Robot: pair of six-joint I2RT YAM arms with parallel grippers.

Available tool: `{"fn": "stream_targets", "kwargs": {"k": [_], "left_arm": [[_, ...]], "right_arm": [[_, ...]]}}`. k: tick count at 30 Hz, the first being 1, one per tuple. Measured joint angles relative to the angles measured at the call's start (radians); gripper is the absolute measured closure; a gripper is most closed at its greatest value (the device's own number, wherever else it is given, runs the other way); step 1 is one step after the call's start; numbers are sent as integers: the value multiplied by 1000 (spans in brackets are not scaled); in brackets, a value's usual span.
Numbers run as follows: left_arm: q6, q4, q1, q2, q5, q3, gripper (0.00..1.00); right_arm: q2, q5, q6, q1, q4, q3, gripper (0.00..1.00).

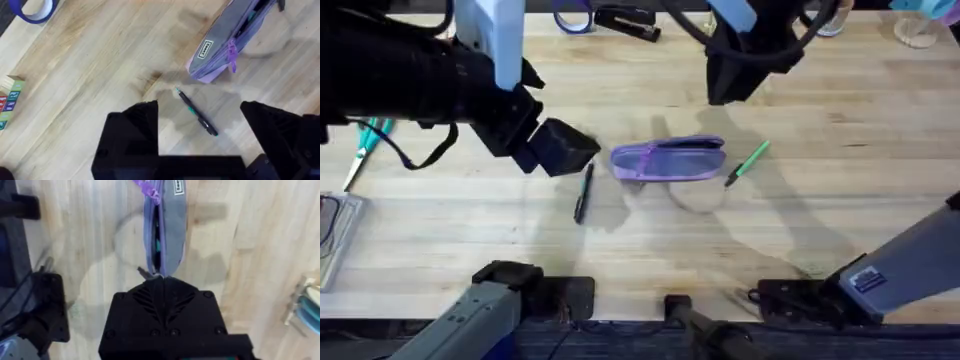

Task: Unzip the bag, pick up the pens from the table one at a time and place them inside, then zip the bag closed.

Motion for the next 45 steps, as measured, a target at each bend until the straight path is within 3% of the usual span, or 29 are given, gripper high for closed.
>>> {"fn": "stream_targets", "kwargs": {"k": [27,45], "left_arm": [[0,0,0,0,0,0,7],[0,-2,0,0,0,0,6]], "right_arm": [[0,-1,60,34,7,-208,971],[0,-2,67,38,98,-226,970]]}}
